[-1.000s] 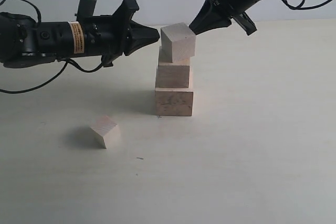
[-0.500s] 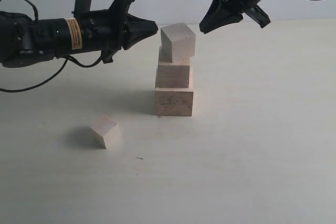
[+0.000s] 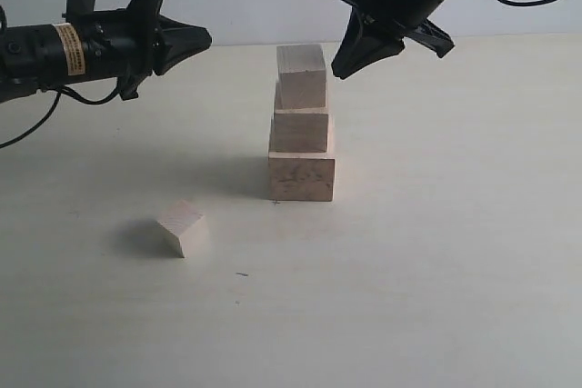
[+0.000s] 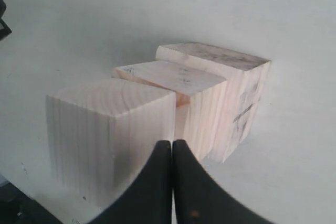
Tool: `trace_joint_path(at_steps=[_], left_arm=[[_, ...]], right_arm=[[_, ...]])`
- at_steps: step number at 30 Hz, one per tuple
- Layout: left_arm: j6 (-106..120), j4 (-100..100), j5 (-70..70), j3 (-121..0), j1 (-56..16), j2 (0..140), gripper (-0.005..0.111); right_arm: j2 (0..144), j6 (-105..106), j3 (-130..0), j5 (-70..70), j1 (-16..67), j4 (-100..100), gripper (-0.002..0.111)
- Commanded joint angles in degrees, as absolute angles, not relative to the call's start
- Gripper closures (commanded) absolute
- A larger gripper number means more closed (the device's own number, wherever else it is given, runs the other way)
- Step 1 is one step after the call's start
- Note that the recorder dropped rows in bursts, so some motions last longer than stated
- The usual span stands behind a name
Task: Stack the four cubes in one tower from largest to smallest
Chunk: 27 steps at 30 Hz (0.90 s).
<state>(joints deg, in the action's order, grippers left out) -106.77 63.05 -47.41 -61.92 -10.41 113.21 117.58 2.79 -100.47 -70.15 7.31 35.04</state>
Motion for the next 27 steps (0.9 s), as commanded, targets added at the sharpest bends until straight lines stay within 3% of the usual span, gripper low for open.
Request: trace_joint_path(at_steps=[1, 18, 27], left_arm=[[-106.4, 63.5, -47.5, -62.3, -10.3, 112.6, 0.107], [-106.2, 63.8, -43.6, -62.3, -10.3, 112.6, 0.107], [-109.7, 74.5, -50.5, -62.0, -11.0, 112.6, 0.107]], right_arm=[[116.7, 2.7, -100.2, -70.0, 7.3, 34.8, 0.108], [116.7, 1.8, -100.2, -70.0, 10.0, 34.7, 0.108], [116.7, 0.7, -100.2, -70.0, 10.0, 29.2, 0.108]])
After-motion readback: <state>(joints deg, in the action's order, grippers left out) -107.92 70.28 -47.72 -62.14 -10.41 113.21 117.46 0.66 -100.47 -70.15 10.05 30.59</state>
